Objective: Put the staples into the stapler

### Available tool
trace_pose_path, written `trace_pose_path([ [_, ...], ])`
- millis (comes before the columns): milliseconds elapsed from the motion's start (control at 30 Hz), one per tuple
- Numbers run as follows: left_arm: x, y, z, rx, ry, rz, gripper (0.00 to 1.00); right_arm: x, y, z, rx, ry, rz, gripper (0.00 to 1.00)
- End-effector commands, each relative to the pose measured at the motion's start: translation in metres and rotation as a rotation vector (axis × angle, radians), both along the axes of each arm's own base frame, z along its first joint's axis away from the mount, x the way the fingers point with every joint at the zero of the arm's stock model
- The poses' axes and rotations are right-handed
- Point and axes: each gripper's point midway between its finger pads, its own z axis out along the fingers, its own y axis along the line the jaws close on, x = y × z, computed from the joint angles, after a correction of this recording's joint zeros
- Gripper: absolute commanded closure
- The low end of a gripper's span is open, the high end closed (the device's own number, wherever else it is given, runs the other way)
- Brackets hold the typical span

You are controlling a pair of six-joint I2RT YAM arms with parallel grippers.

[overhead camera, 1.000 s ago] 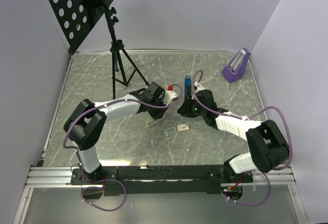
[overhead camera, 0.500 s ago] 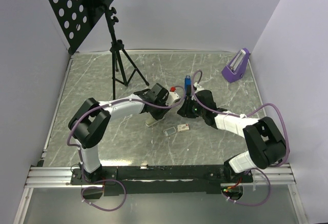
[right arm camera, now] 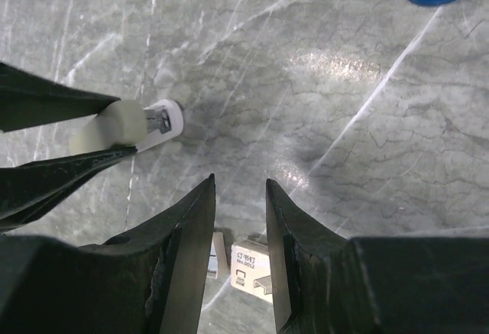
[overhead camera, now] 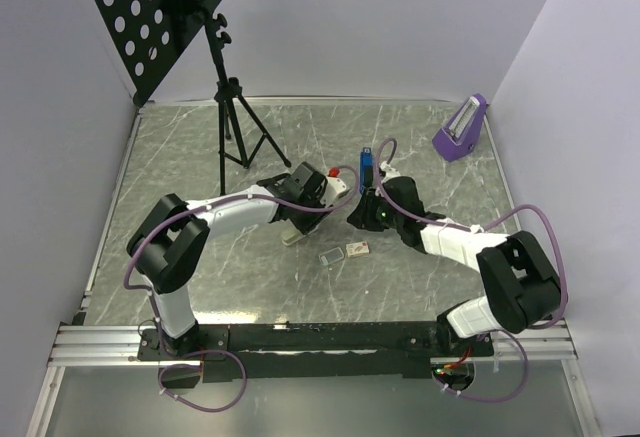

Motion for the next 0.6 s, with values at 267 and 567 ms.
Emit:
trace_pose_path([
  [267,0.012,0.006,0.038,-0.097,-0.101,0.051,0.2,0.005,-0.018,0.032,-0.026,-0.116,-0.059,0.59],
  [567,0.041,0.055,0.118,-0.462,-0.197,0.392,0.01,-0.013,-0.06,0.075,-0.104,-0.21,-0.197,0.48],
])
